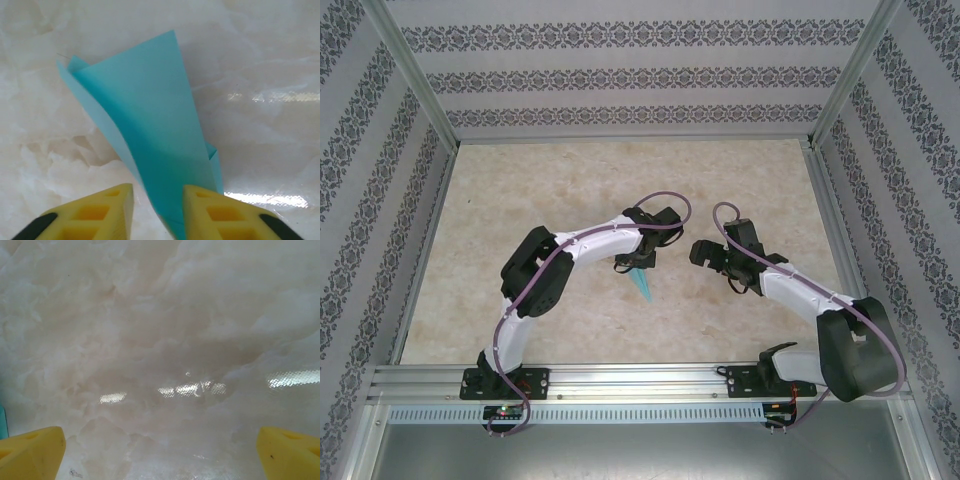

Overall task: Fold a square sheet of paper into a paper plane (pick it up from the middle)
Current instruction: Move a paper plane to the center of the table.

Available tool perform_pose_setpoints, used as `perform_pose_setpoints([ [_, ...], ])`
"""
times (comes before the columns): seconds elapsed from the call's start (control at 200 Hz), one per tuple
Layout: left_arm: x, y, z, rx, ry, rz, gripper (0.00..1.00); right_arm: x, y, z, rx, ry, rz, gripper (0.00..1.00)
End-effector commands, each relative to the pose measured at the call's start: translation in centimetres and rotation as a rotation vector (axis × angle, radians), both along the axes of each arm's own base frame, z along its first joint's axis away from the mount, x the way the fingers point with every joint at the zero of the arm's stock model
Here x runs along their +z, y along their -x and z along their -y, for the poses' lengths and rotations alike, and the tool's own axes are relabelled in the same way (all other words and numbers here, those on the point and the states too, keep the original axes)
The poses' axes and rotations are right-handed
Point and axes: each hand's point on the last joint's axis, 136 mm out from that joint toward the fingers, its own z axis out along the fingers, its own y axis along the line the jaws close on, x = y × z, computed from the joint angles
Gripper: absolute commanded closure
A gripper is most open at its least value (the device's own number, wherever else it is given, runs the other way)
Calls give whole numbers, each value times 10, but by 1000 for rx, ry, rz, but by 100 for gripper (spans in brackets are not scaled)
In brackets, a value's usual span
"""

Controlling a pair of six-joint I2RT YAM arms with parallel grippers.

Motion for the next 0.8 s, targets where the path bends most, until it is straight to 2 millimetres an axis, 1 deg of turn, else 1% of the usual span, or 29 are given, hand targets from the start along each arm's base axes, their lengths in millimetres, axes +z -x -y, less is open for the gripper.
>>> perform_pose_setpoints([
  [0.0,20,3,-3,20,0,42,75,7,-9,1,-20,-5,23,2],
  [0.165,21,4,-5,36,10,52,90,6,-9,1,-21,-2,21,2],
  [0.245,25,5,-7,39,11,59,100,6,-9,2,-21,-3,21,2],
  [0.385,45,6,-9,40,47,94,100,7,-9,-1,-14,-14,28,2],
  [0.55,86,8,-11,24,159,182,100,10,-10,-2,-6,-26,51,2],
  [0.639,108,9,-4,-14,264,238,100,12,-10,-3,-1,-29,68,2],
  [0.709,120,8,2,-56,344,273,100,15,-10,-4,10,-31,80,2],
  [0.794,124,7,9,-102,437,297,100,23,-10,-4,33,-22,98,2],
])
